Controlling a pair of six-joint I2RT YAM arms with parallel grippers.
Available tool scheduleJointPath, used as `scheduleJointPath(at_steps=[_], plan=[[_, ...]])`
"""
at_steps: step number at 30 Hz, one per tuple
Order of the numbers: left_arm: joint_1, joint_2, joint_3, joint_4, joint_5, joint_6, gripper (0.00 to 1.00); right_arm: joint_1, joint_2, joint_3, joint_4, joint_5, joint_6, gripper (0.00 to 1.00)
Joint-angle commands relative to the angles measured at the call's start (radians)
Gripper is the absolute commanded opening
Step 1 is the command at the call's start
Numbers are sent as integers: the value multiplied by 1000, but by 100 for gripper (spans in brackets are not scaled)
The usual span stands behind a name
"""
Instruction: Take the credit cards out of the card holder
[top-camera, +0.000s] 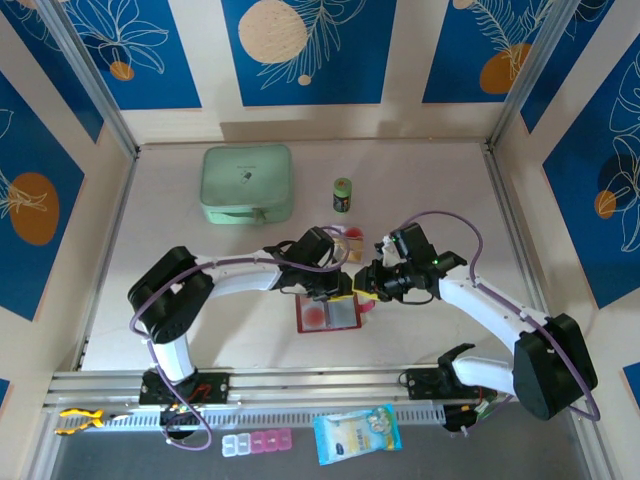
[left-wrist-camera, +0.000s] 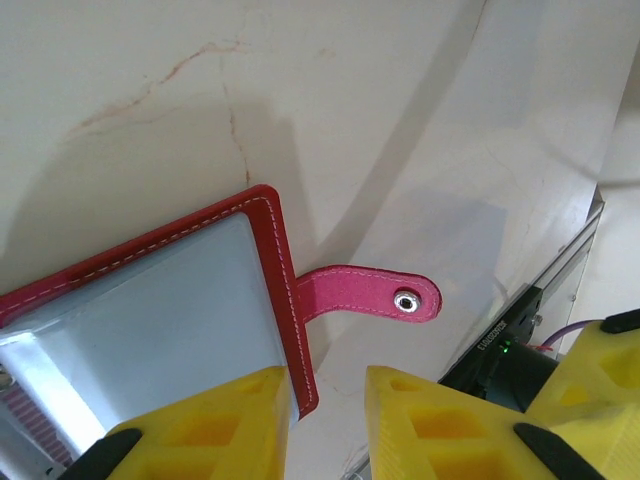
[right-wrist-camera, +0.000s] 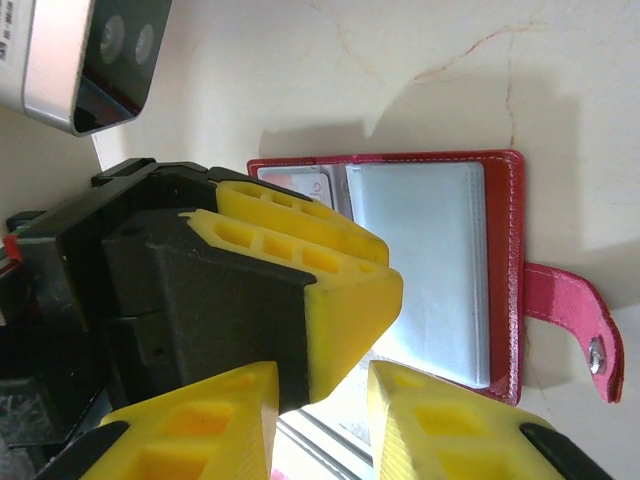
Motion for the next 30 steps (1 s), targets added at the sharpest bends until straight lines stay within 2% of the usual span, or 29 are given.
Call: scheduleJointPath(at_steps=[1, 10, 16, 30], plan=[[15, -45, -34, -27, -6, 22, 25, 5, 7, -15, 8, -24, 10, 30], [71, -188, -190, -19, -46, 20, 23, 75, 110, 29, 55, -20, 33, 29], [97, -269, -313, 14, -66, -2, 16, 153, 226, 96, 72, -9, 36, 27], [132, -313, -417, 10, -86, -8, 6, 237, 403, 144, 138, -23, 47, 23]])
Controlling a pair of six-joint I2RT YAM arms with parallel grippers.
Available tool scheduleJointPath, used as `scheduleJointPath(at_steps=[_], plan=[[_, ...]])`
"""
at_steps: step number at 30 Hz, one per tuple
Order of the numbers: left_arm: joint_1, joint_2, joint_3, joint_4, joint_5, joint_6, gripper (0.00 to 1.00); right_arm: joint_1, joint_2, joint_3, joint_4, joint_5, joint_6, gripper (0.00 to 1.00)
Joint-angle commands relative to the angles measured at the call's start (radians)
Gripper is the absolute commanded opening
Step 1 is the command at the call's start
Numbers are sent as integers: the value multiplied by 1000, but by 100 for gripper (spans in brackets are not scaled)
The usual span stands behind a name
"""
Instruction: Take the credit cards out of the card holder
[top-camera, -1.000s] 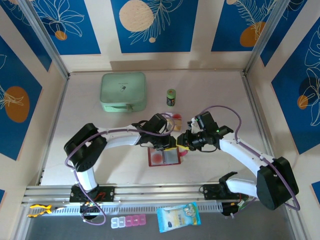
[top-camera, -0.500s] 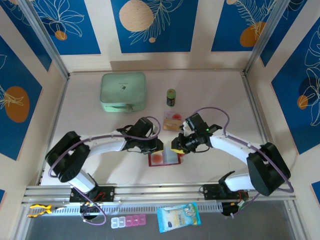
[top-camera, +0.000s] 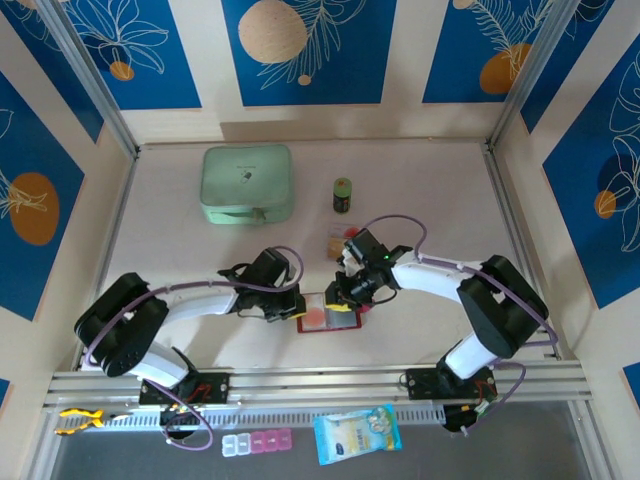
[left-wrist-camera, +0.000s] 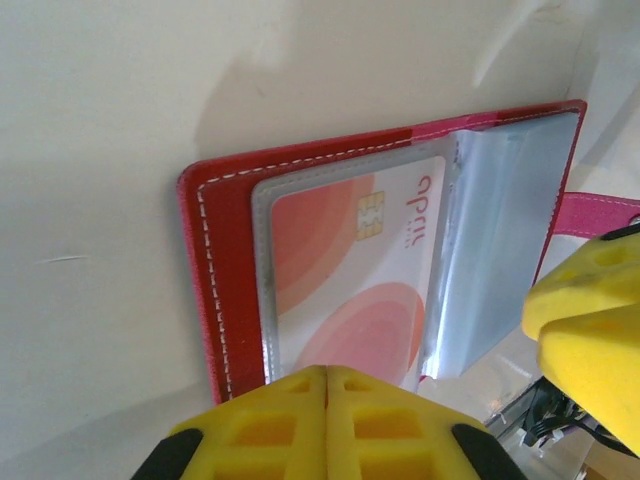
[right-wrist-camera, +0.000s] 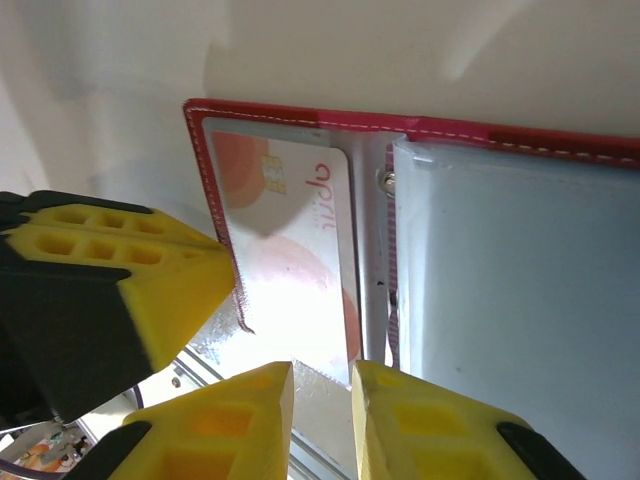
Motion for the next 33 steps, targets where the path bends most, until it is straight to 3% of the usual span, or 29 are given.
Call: scheduleJointPath(at_steps=[1, 33], plan=[[12, -6, -13, 6, -11, 1, 5, 16, 23, 34, 16, -22, 16, 22], [15, 44, -19, -18, -18, 23, 2, 50, 140, 95, 24, -14, 6, 24]])
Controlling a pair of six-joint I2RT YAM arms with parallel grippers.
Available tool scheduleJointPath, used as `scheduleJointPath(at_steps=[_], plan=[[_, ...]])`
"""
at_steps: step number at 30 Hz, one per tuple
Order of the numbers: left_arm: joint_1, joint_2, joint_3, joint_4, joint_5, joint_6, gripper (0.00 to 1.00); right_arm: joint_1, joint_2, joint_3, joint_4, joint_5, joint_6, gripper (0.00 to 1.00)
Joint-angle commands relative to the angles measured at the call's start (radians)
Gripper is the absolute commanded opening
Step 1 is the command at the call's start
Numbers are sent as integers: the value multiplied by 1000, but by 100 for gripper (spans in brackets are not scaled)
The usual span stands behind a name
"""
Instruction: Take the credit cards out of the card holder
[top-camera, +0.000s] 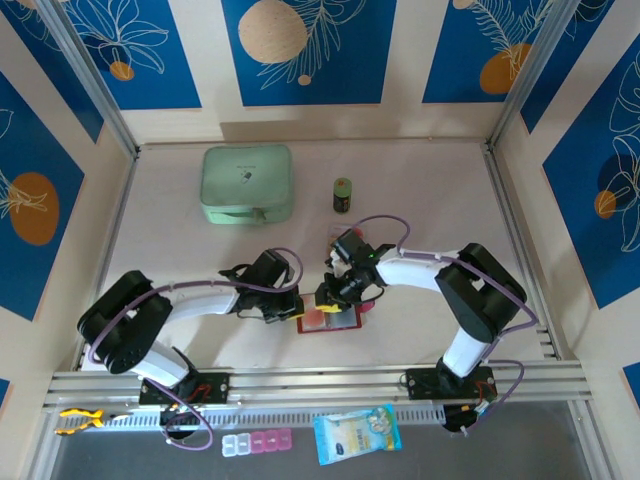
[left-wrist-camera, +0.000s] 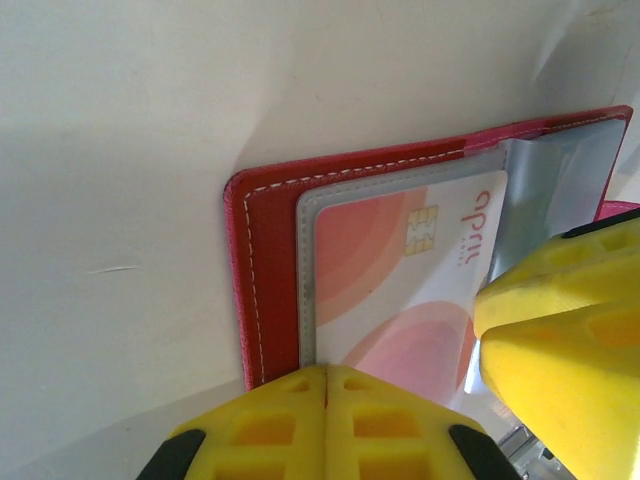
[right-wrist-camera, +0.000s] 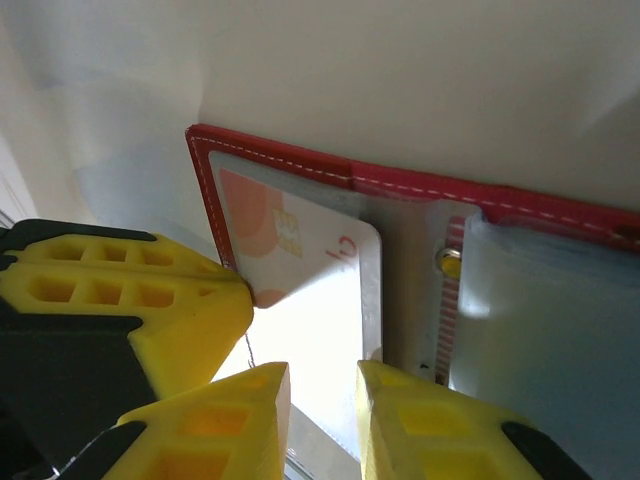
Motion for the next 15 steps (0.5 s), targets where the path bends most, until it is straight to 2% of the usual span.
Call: scheduleJointPath(at_steps=[1, 15], plan=[[9, 23, -13, -19, -4, 16, 2, 7, 19, 25, -11, -12, -12, 24], [10, 16, -13, -26, -9, 18, 2, 12, 53, 38, -40, 13, -30, 21]])
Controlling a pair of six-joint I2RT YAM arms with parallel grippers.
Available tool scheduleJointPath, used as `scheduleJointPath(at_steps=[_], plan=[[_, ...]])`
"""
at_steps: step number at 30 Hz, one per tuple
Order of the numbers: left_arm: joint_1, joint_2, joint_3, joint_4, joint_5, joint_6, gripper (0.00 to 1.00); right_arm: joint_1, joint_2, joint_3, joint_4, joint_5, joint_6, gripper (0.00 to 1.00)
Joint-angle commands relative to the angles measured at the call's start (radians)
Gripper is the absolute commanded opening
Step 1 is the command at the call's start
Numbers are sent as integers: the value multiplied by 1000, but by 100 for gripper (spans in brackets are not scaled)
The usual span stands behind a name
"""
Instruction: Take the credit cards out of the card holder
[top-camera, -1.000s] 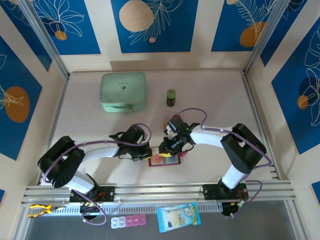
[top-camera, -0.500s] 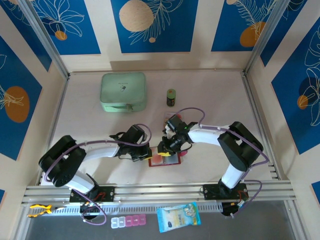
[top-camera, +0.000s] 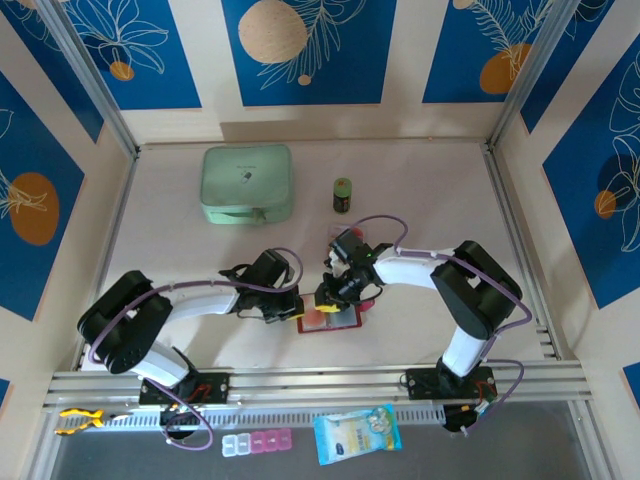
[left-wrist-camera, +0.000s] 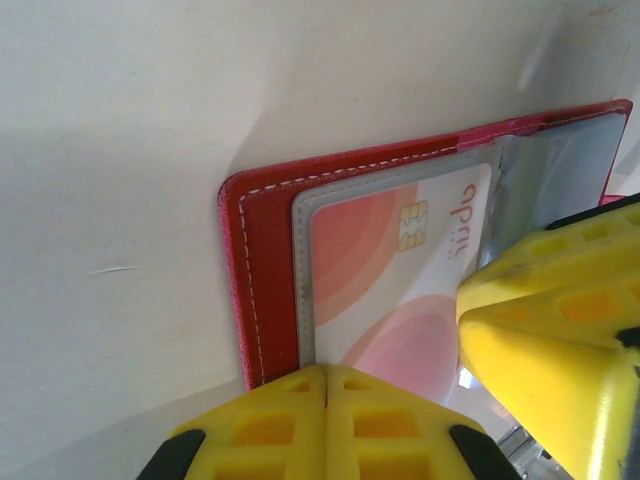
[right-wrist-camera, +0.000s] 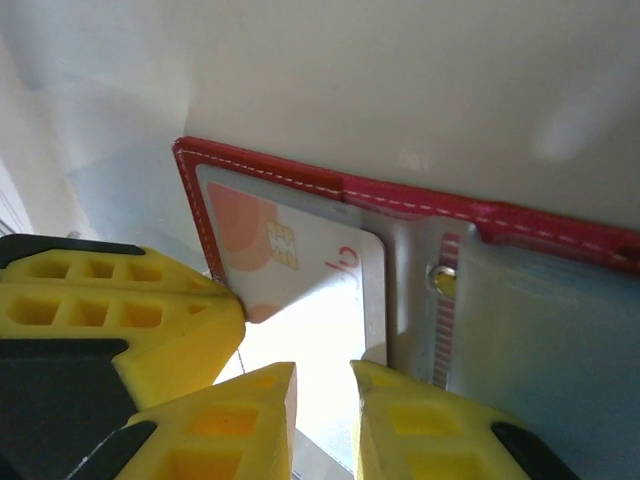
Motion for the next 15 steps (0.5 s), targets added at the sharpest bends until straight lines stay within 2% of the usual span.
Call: scheduleJointPath(at_steps=[1, 6, 15], plan=[[9, 15, -15, -27, -10, 19, 2, 13, 24, 29, -58, 30, -30, 22], [9, 11, -15, -35, -15, 20, 2, 23, 23, 43, -132, 102, -57, 22], [12, 17, -9, -47, -15, 26, 2, 32, 2, 55, -171, 154, -72, 22]])
